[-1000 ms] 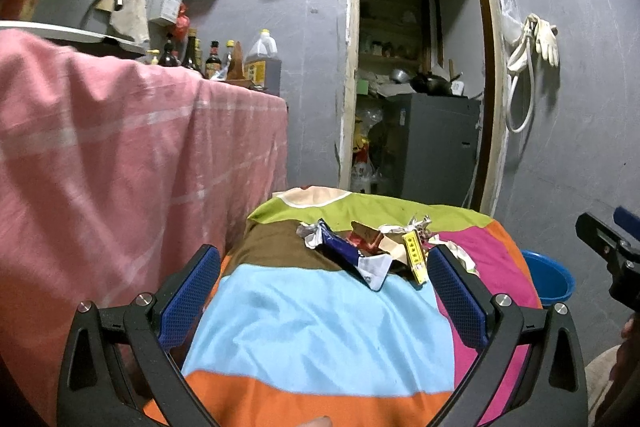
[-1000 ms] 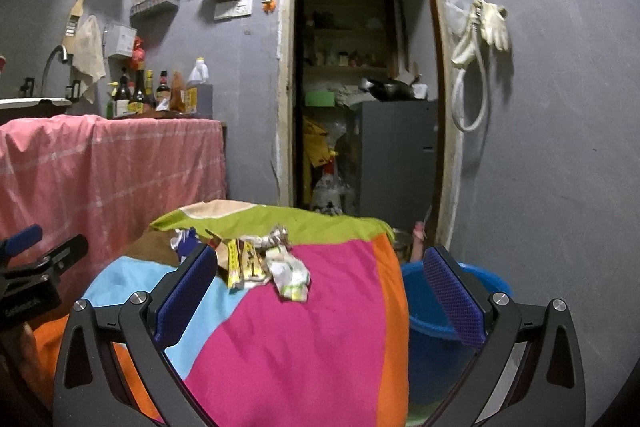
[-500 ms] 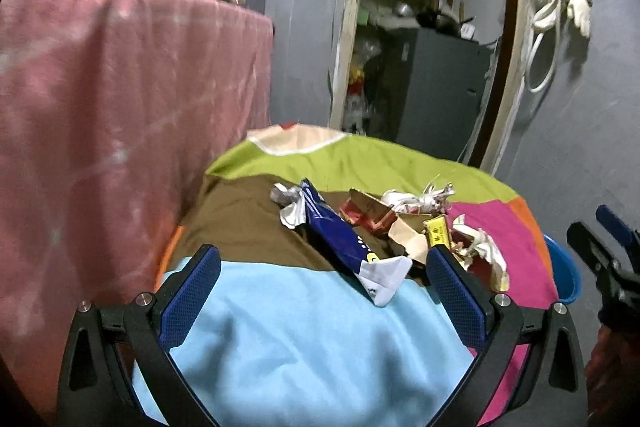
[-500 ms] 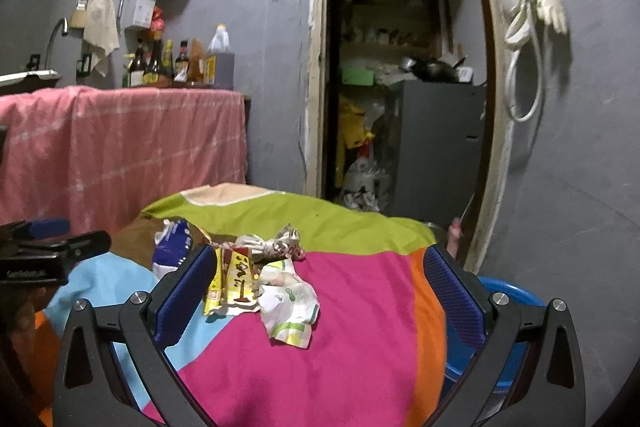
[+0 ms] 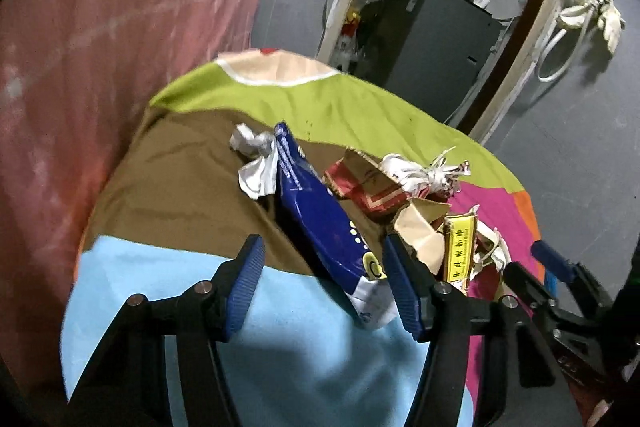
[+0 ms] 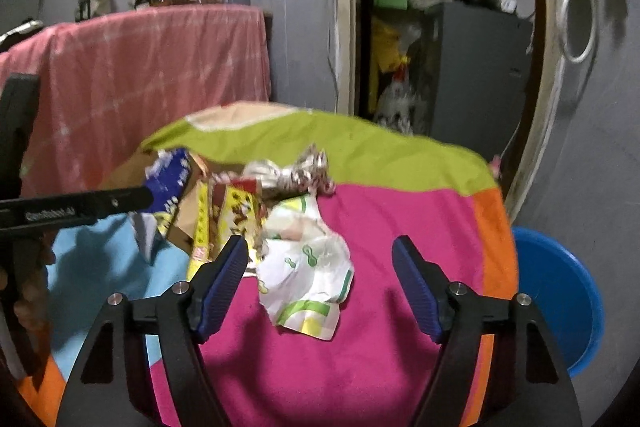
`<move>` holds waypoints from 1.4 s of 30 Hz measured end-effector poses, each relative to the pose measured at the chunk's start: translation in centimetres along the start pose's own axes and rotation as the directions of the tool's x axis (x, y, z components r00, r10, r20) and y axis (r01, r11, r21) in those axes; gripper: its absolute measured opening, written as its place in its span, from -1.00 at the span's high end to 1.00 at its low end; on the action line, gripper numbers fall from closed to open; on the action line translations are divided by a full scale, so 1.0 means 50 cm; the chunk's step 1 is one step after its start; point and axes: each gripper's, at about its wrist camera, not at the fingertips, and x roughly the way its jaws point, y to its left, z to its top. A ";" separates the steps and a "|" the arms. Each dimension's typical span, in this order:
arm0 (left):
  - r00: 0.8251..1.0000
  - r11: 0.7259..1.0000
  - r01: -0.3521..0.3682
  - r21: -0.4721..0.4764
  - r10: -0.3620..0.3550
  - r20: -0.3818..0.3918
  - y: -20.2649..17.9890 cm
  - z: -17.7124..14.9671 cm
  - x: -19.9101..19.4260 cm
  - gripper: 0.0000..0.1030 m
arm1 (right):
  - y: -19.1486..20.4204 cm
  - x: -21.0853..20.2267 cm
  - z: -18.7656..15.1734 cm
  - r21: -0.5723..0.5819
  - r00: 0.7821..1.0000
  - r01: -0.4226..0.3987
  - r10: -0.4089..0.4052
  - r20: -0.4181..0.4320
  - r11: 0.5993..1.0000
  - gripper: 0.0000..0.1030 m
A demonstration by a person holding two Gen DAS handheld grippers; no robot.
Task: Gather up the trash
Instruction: 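Grasp the blue snack bag with the left tool while the right tool grasps the white-green wrapper, then carry both wrappers over the blue bucket and open both tools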
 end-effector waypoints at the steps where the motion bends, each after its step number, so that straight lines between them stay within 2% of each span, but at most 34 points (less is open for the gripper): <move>1: 1.000 1.000 0.008 -0.015 -0.009 -0.015 0.004 0.002 0.004 -0.05 | -0.004 0.011 0.000 0.013 1.000 -0.006 0.006 -0.024 1.000 -0.41; 3: 0.999 0.998 0.028 -0.050 -0.030 -0.038 0.017 0.004 0.007 0.12 | -0.012 0.025 -0.002 0.035 0.998 -0.027 0.028 -0.053 0.999 -0.40; 5: 0.997 0.997 0.044 -0.071 -0.048 -0.054 0.028 0.007 0.005 0.24 | -0.018 0.031 -0.009 0.051 0.996 -0.046 0.050 -0.075 0.998 -0.28; 7: 0.996 0.994 0.063 -0.092 -0.069 -0.061 0.035 0.010 0.004 0.33 | -0.021 0.034 -0.016 0.067 0.994 -0.063 0.069 -0.090 0.996 -0.04; 10: 0.991 0.986 0.098 -0.134 -0.110 -0.082 0.047 0.013 0.008 0.59 | -0.026 0.036 -0.023 0.088 0.992 -0.078 0.086 -0.096 0.993 0.15; 11: 0.989 0.984 0.106 -0.146 -0.119 -0.087 0.048 0.014 0.011 0.60 | -0.027 0.035 -0.023 0.089 0.992 -0.078 0.086 -0.095 0.993 0.20; 13: 0.988 0.981 0.113 -0.156 -0.128 -0.086 0.046 0.014 0.006 0.65 | -0.028 0.032 -0.025 0.090 0.993 -0.076 0.084 -0.089 0.993 0.42; 21: 0.983 0.975 0.150 -0.165 -0.165 -0.075 0.030 0.010 -0.013 0.83 | -0.021 0.011 -0.031 0.083 0.997 -0.064 0.068 -0.048 0.995 0.79; 28: 0.987 0.982 0.153 -0.110 -0.157 -0.035 -0.004 0.000 -0.038 0.90 | -0.013 -0.021 -0.038 0.072 0.998 -0.065 0.064 0.016 0.995 0.86; 34: 0.990 0.992 0.118 -0.048 -0.114 0.077 -0.036 -0.036 -0.093 0.91 | -0.016 -0.072 -0.036 0.091 0.990 -0.091 0.080 0.113 0.992 0.86; 38: 0.977 0.993 0.117 0.022 -0.119 0.176 -0.073 -0.051 -0.135 0.91 | -0.009 -0.107 -0.027 0.072 0.981 -0.084 0.069 0.183 0.994 0.86; 42: 0.945 0.983 0.154 0.098 -0.176 0.276 -0.133 -0.044 -0.167 0.91 | -0.006 -0.164 -0.009 0.054 0.956 -0.042 0.024 0.291 0.998 0.86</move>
